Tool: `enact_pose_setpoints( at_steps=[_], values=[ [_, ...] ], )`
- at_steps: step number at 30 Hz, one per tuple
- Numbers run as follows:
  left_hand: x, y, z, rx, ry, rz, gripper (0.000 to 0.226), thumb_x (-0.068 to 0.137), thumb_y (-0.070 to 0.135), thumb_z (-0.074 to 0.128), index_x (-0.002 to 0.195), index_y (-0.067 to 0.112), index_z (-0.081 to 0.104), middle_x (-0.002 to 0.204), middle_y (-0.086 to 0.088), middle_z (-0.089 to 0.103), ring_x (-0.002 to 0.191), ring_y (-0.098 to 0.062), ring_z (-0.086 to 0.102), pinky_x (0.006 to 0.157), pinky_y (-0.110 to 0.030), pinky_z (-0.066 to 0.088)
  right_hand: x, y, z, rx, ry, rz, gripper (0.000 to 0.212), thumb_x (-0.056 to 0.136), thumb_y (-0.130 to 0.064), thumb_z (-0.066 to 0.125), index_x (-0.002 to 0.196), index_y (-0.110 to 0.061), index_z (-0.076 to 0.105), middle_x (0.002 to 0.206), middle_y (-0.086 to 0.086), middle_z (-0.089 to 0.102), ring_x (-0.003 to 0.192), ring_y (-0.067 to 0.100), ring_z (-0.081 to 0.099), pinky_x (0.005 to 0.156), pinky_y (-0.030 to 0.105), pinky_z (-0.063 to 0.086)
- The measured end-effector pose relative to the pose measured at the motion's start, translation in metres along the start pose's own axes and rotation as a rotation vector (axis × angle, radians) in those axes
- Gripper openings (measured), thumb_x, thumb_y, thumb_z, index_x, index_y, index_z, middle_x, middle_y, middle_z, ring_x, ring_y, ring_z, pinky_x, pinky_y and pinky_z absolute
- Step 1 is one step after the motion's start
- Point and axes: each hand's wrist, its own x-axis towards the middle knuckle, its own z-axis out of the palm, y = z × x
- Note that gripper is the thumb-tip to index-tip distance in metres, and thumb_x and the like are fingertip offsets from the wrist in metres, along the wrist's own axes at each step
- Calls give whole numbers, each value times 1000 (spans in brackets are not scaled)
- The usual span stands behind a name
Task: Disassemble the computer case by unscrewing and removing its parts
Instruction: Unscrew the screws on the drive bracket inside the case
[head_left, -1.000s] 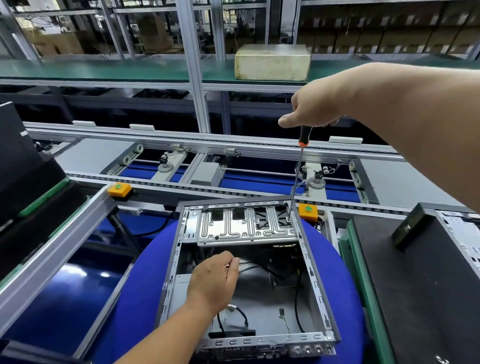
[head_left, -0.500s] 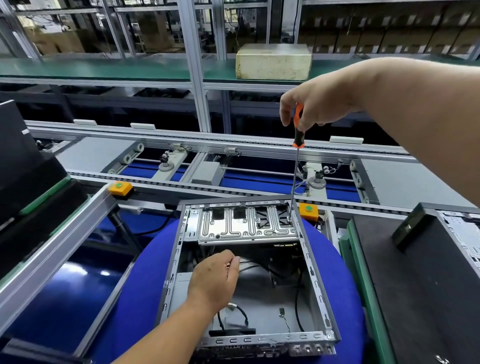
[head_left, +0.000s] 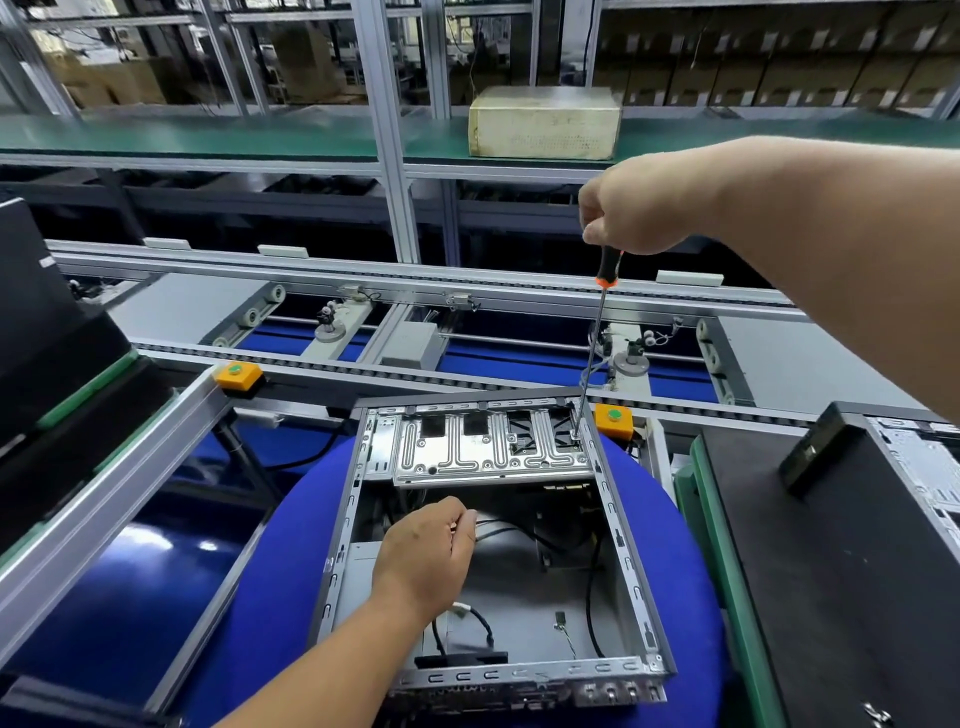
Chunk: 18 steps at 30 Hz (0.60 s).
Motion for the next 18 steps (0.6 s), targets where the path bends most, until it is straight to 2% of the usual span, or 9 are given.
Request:
enact_pose_setpoints(
  at_steps=[2, 6, 9, 12, 14, 16, 18],
  values=[
    [-1, 0, 0, -1, -1, -1, 37, 107, 40, 47, 72, 28, 45, 63, 10, 52, 61, -12, 50, 55, -25, 31, 1, 3, -2, 137, -26, -49, 9, 101, -32, 57, 110, -34, 61, 102, -6, 62, 91, 19, 58, 82, 41, 48],
    [-1, 0, 0, 2, 0, -1, 37, 107, 40, 46, 72, 29, 44, 64, 10, 52, 61, -11, 50, 55, -25, 32, -1, 3, -8, 238, -68, -102, 24, 96, -21, 67, 102, -45, 63, 98, -9, 62, 84, 12, 57, 63, 32, 39],
    [-1, 0, 1, 2, -4, -4, 37, 107, 41, 45, 72, 29, 45, 64, 10, 52, 61, -12, 51, 55, -26, 34, -3, 0, -8, 234, -88, -100, 26, 95, -21, 67, 101, -46, 64, 98, -9, 62, 85, 12, 57, 64, 33, 40],
    [-1, 1, 1, 5, -2, -5, 37, 107, 42, 45, 72, 30, 44, 63, 9, 52, 61, -12, 51, 55, -27, 35, -5, -6, -9, 106, -81, -62, 14, 99, -40, 60, 114, -37, 62, 104, -6, 62, 93, 19, 58, 79, 40, 46],
    [-1, 1, 1, 2, 1, -4, 37, 107, 42, 45, 72, 30, 44, 63, 9, 52, 60, -12, 51, 55, -29, 37, -4, -8, -7, -40, -89, -15, 42, 102, -58, 45, 116, -23, 63, 104, 2, 66, 97, 27, 60, 81, 41, 44],
    [-1, 2, 1, 0, 3, -4, 38, 107, 42, 45, 71, 30, 43, 62, 9, 51, 59, -12, 50, 55, -30, 37, -5, -11, -8, -107, -86, 26, 62, 104, -62, 32, 110, -12, 67, 99, 8, 68, 93, 31, 62, 76, 39, 41],
    [-1, 2, 1, 2, 3, -3, 38, 107, 42, 45, 71, 30, 42, 62, 9, 51, 59, -13, 50, 55, -30, 37, -5, -10, -5, -112, -60, 7, 56, 107, -53, 33, 109, -10, 67, 98, 8, 66, 90, 30, 61, 74, 38, 40]
  ],
)
